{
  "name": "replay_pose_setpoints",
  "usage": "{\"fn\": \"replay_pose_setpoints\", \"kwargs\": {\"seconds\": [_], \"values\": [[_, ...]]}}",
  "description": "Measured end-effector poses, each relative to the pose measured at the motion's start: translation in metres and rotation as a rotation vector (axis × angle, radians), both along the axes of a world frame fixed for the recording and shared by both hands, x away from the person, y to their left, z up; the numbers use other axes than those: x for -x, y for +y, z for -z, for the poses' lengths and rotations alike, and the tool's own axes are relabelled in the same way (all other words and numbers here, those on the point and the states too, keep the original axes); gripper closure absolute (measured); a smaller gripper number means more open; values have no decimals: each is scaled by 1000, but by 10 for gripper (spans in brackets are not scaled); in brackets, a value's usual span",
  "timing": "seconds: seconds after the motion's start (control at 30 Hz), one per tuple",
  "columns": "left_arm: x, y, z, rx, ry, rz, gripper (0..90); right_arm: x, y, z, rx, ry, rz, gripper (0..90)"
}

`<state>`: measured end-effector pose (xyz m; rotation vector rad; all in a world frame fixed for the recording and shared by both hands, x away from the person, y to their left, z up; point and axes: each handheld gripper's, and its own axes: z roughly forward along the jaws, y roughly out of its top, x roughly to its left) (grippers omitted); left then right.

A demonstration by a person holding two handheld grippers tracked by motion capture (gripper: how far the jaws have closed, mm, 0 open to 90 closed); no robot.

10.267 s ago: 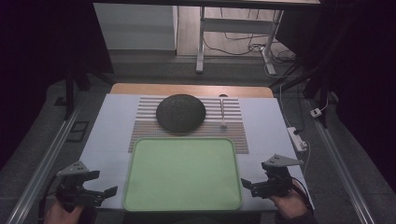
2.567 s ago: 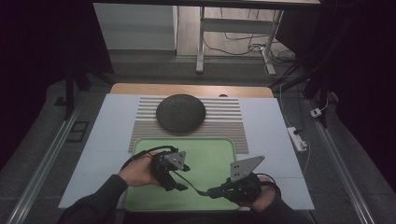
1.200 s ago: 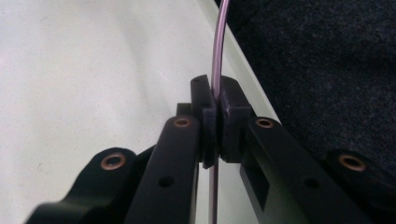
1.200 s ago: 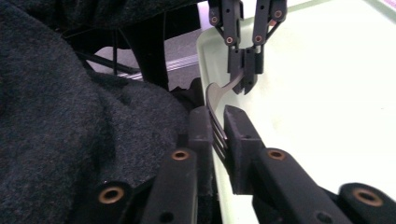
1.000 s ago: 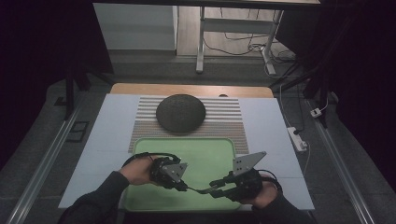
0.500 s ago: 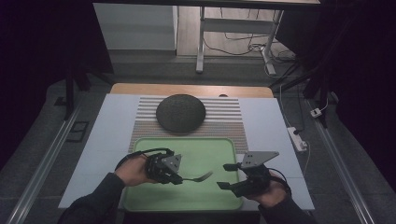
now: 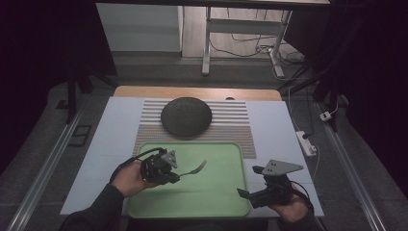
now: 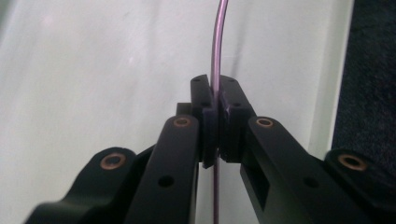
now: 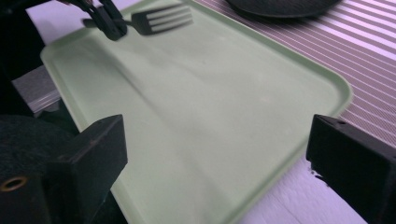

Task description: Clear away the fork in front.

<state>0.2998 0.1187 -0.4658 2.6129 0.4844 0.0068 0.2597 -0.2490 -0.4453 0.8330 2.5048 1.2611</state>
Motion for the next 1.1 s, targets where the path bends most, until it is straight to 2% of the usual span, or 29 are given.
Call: {"fn": "replay_pose_setpoints", "kwargs": {"seconds": [0.2,0.4,0.63,0.8,0.93,1.1], "values": [[4,13,0,15,27,-145,858,7,-9,4,31,0,15,17],[7,30,4,47,70,-314,858,14,-15,6,24,20,21,5],[8,46,11,32,102,-469,857,20,-22,7,32,26,39,0],[4,59,19,31,165,-576,856,24,-24,8,40,30,42,0],[1,64,25,12,201,-627,855,27,-24,9,63,29,39,0],[-2,63,32,-50,227,-643,855,31,-22,10,92,17,28,0]]}}
